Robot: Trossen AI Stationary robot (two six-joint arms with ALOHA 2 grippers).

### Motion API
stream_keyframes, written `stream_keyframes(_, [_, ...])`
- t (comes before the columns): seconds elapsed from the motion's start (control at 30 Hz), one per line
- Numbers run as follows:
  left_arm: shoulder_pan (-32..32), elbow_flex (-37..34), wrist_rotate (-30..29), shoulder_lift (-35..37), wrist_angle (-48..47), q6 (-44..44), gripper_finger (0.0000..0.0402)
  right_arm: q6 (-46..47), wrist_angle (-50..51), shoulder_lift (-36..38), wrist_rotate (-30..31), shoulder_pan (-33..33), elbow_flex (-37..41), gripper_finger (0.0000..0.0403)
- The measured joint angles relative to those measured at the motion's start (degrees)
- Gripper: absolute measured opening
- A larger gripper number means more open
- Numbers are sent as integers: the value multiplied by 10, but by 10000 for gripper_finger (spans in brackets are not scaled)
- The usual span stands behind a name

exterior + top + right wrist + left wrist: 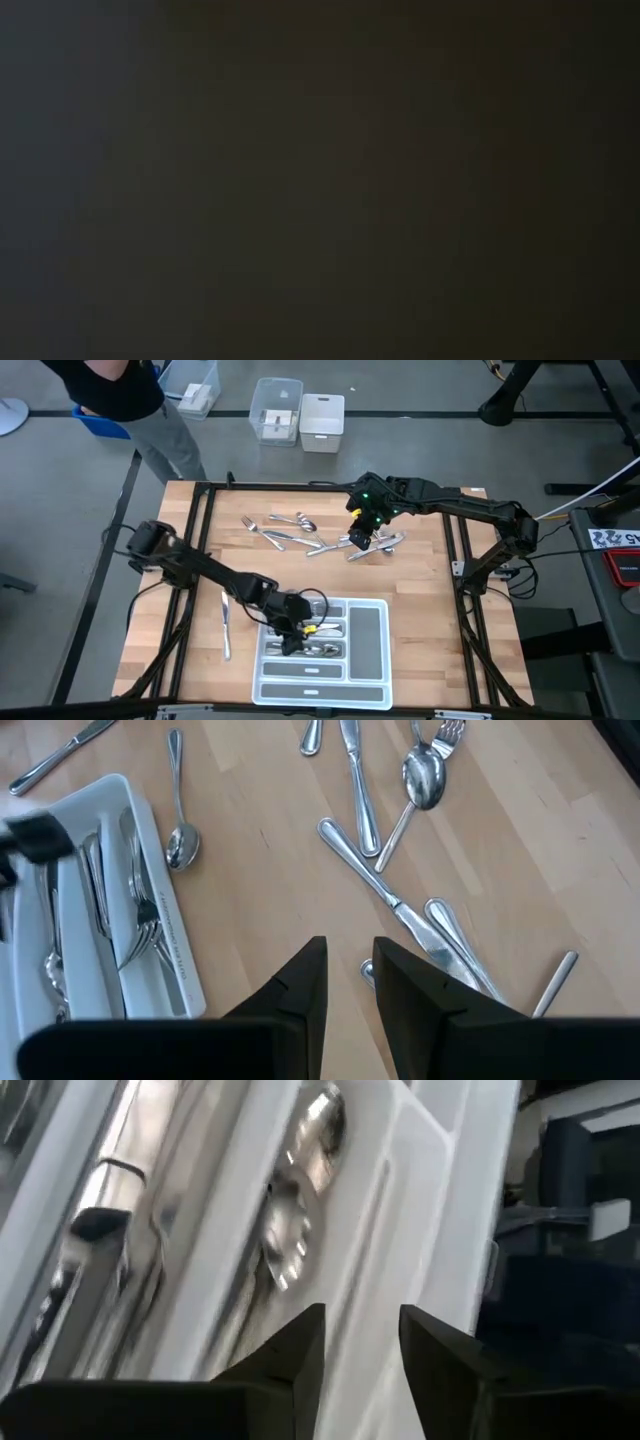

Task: Sort silverware
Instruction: Put the silver knife into the middle section of the white silverware tray

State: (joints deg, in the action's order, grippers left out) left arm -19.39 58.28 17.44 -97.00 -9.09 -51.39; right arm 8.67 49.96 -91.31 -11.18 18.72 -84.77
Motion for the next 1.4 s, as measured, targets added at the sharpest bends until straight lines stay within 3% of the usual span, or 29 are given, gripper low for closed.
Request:
stream_keyframes(0.3, [-39, 0, 0, 125, -267, -125, 93, 0, 22, 0, 0, 0, 0, 85])
stream_keyframes(0.67, [-163, -1, -105, 148, -496, -450, 95, -1, 43, 0, 0, 0, 1, 85])
stream_keyframes(1.0, [-197, -99, -136, 148, -469, -667, 97, -2, 41, 0, 0, 0, 1, 85])
stream_keyframes(1.23, [-196, -165, -166, 149, -362, -699, 94, -5, 41, 0, 1, 0, 1, 85])
stream_keyframes(1.4, [-196, -187, -166, 149, -363, -728, 96, -5, 42, 0, 1, 0, 1, 85])
